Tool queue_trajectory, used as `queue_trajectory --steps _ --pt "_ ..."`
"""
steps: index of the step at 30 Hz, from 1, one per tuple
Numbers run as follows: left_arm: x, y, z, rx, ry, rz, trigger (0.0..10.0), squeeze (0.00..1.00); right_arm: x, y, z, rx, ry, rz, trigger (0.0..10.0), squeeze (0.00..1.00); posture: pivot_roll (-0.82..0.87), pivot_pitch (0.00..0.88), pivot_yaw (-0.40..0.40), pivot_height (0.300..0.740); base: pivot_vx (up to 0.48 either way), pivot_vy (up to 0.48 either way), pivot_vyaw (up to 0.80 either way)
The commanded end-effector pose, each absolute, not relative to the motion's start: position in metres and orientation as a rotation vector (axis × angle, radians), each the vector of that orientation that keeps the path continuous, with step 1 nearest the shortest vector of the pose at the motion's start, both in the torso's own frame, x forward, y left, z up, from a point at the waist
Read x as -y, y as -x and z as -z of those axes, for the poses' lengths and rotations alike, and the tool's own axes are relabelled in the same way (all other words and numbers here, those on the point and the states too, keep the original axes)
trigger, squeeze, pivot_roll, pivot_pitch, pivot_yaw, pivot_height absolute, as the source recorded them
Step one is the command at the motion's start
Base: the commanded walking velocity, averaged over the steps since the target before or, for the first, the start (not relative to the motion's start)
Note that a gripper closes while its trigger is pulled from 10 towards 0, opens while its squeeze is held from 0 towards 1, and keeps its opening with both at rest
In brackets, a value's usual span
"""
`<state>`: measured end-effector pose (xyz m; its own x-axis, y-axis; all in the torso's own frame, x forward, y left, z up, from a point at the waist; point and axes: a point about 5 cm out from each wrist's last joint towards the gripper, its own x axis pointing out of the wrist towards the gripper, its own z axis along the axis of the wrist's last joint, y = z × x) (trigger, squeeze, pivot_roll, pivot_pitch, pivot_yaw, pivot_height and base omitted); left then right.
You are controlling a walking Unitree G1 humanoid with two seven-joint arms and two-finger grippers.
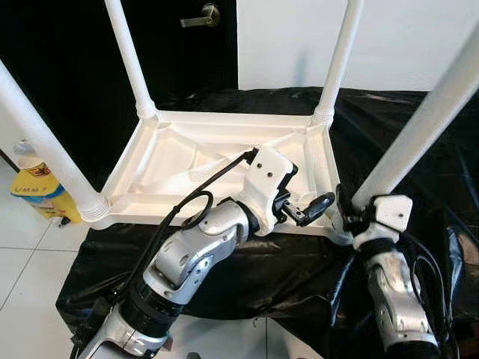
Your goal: Building children table
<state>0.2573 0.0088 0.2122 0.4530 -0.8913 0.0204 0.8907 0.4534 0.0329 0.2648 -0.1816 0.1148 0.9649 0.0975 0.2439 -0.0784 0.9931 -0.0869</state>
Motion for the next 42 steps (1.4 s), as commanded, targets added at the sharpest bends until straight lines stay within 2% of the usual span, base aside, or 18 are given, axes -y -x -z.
queue_trajectory --steps 1,12,18,28,36,42 --pt "-0.006 -0.251 -0.217 0.045 -0.039 1.232 10.0 0.0 0.176 -0.257 -0.087 0.121 0.076 -0.126 10.0 0.0 -0.04 0.051 0.035 0.74 0.0 0.0 0.0" --pt "-0.006 -0.252 -0.218 0.047 -0.04 1.229 10.0 0.0 0.174 -0.257 -0.083 0.081 0.047 -0.144 10.0 0.0 -0.04 0.055 0.04 0.74 0.0 0.0 0.0" --pt "-0.006 -0.253 -0.219 0.053 -0.041 1.225 10.0 0.0 0.179 -0.267 -0.077 -0.043 0.013 -0.087 10.0 0.0 -0.04 0.055 0.037 0.74 0.0 0.0 0.0" --pt "-0.006 -0.254 -0.22 0.057 -0.044 1.22 10.0 0.0 0.182 -0.269 -0.073 -0.062 -0.029 -0.053 10.0 0.0 -0.03 0.052 0.037 0.74 0.0 0.0 0.0" --pt "-0.006 -0.253 -0.221 0.058 -0.043 1.222 10.0 0.0 0.181 -0.268 -0.072 -0.06 -0.017 -0.056 10.0 0.0 -0.04 0.053 0.037 0.74 0.0 0.0 0.0" --pt "-0.006 -0.254 -0.223 0.072 -0.046 1.226 10.0 0.0 0.172 -0.267 -0.094 0.062 0.043 -0.131 10.0 0.0 -0.04 0.055 0.037 0.74 0.0 0.0 0.0"
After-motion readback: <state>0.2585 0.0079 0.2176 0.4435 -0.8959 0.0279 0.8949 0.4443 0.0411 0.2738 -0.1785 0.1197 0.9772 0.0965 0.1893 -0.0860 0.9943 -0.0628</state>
